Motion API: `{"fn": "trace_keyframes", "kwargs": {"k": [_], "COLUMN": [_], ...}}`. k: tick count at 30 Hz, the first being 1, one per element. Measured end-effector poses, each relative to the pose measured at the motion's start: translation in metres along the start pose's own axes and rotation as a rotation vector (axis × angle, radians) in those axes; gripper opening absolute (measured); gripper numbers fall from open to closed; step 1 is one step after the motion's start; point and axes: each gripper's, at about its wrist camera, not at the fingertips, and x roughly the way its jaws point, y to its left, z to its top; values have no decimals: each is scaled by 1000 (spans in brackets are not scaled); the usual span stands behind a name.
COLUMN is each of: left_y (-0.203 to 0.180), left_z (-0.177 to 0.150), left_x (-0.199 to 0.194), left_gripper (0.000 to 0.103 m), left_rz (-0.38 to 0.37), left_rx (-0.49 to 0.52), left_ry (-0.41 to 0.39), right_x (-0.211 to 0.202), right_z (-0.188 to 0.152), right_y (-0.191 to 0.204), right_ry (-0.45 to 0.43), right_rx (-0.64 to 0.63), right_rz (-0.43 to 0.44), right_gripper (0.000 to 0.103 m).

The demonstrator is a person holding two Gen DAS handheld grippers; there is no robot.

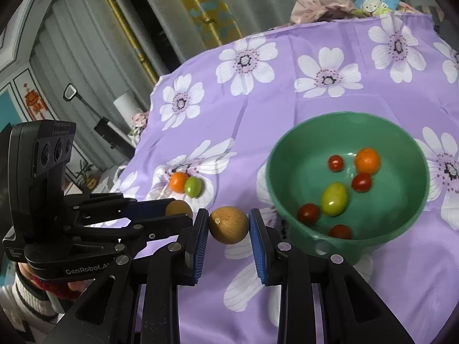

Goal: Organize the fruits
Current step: 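Carry the yellow-brown fruit in the right gripper over the green bowl, then lower the right gripper into the bowl and open it to release the fruit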

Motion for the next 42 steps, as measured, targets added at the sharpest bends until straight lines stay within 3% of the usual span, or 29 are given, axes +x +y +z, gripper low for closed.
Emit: {"fn": "trace_keyframes", "kwargs": {"k": [20, 42], "left_y": [-28, -37], "left_z": [44, 63], "left_x": [40, 82], "left_gripper": [27, 27], "left_rz": [-86, -70], "left_rx": [42, 114], "left_ry": [9, 72], "right_x": [-16, -8], "right_z": [6, 13], "right_y": [-46, -71], "right_ry": [-54, -51], "right_rx": [75, 95], "right_rz": [-94, -156], "right_gripper": [31, 31]}}
